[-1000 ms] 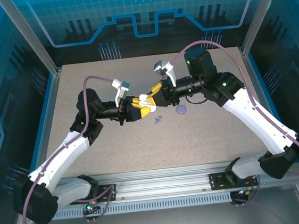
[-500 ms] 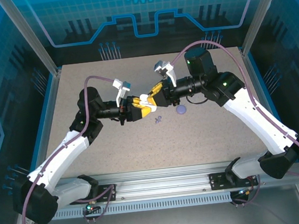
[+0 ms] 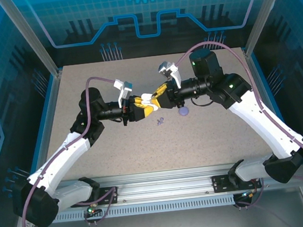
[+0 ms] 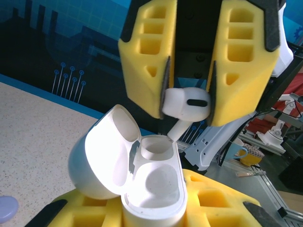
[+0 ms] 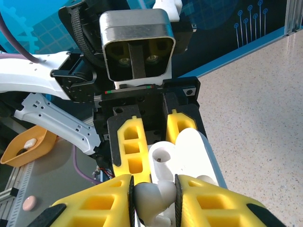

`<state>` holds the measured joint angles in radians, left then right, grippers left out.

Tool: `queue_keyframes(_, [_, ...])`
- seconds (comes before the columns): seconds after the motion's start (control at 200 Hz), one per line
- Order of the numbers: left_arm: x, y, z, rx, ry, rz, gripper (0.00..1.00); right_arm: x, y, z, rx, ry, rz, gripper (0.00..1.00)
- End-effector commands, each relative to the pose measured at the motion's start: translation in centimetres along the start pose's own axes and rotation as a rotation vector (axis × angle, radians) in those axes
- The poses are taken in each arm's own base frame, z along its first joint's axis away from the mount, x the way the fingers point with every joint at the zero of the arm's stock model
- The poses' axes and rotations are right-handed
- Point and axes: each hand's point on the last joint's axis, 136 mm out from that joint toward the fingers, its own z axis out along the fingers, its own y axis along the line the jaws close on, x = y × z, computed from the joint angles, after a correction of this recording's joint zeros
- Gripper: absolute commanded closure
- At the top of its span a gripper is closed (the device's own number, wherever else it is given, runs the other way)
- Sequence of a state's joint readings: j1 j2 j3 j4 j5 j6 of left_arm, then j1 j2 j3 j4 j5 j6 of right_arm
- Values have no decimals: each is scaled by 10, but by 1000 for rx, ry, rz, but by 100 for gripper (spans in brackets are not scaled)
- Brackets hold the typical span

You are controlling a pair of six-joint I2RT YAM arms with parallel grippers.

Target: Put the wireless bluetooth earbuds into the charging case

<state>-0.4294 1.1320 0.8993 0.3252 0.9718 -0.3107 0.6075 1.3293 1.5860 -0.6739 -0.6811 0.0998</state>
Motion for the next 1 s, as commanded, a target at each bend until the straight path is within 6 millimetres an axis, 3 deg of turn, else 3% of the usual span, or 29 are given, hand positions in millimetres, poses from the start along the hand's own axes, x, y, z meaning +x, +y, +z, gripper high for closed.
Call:
queue_keyframes(0.0, [-19, -14, -2, 10, -34, 83, 89, -2, 4, -10, 19, -11, -7, 73])
queue_keyframes(0.265, [-19, -28, -3, 68, -23, 104, 89, -1, -1, -7, 27, -4, 2, 73])
queue_keyframes(0.996, [-22, -35, -2, 98, -27, 124, 89, 7, -8, 2, 15, 24, 35, 70])
